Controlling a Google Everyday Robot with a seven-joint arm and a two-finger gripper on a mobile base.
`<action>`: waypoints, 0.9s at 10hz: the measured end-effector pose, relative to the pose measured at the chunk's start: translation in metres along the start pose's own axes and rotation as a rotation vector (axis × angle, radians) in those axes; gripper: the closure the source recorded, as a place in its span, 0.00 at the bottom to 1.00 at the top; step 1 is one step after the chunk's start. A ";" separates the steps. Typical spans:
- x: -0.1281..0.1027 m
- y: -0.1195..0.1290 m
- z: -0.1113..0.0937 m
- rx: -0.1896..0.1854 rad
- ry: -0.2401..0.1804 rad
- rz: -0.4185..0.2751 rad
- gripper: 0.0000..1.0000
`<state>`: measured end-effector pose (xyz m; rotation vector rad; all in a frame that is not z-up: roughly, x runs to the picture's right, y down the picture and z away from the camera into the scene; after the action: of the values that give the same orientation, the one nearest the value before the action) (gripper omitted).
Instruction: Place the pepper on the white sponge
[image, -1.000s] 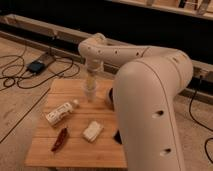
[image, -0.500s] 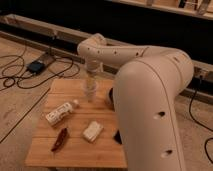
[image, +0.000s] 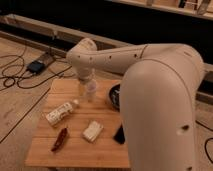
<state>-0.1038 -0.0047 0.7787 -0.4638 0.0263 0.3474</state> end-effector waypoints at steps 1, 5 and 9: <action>-0.001 0.012 -0.003 -0.001 -0.006 -0.027 0.20; 0.000 0.074 -0.002 -0.004 -0.004 -0.286 0.20; -0.001 0.102 0.025 -0.014 0.005 -0.520 0.20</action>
<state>-0.1400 0.0916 0.7571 -0.4675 -0.0915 -0.1641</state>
